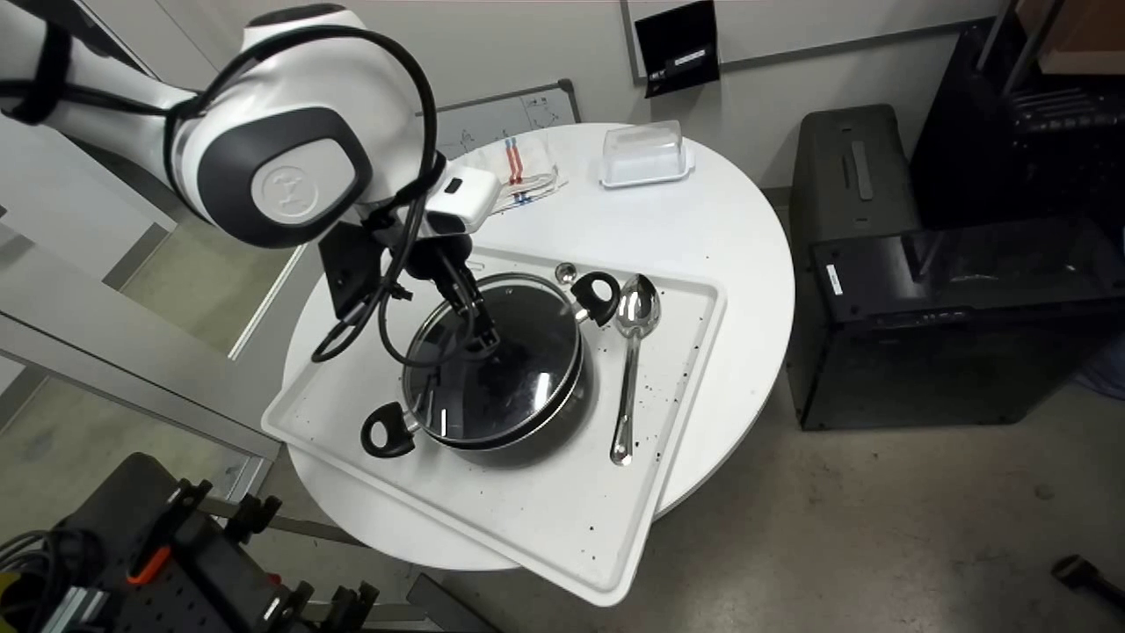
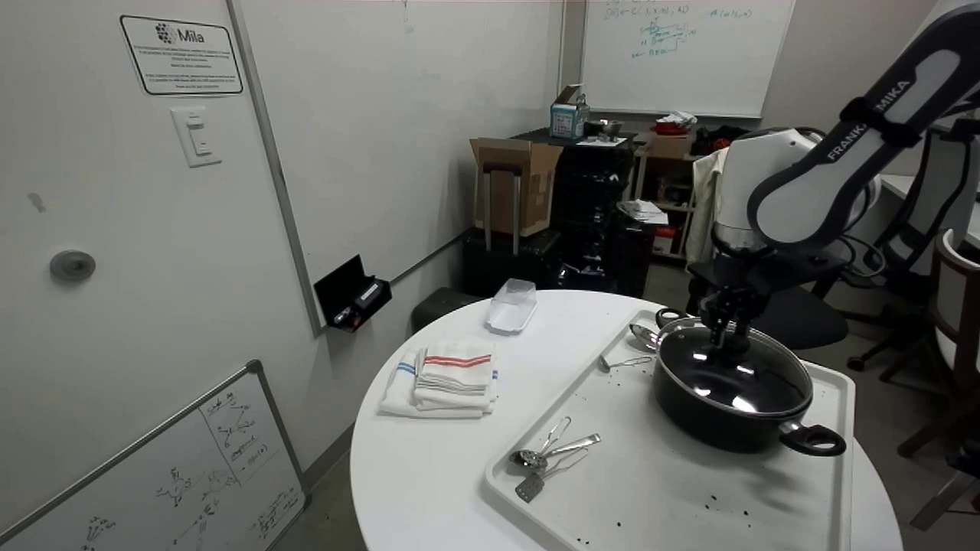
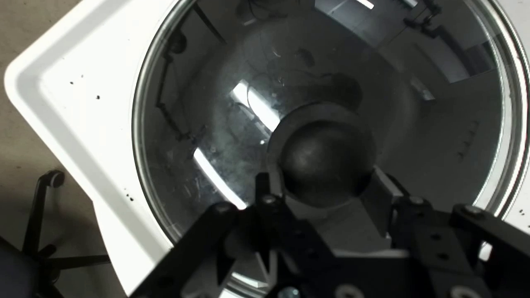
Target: Pick up the lid and place it on the pot
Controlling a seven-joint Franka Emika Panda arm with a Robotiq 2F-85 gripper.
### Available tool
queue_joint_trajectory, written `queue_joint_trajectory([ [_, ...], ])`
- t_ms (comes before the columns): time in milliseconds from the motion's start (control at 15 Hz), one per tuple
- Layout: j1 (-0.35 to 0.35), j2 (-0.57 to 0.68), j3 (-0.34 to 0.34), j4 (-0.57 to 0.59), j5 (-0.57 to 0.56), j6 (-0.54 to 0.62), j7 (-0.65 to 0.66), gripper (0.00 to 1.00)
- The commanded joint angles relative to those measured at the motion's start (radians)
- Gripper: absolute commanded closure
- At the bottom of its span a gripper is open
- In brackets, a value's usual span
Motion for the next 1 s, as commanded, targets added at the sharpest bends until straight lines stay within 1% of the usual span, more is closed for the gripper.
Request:
queue_joint_trajectory([
  [0, -0.003, -0.010, 0.010, 0.014, 0.033, -0.032, -0.004, 0.76],
  [933, -0.030, -0.008, 0.005, -0.005, 0.063, -0.014, -0.011, 0.76],
])
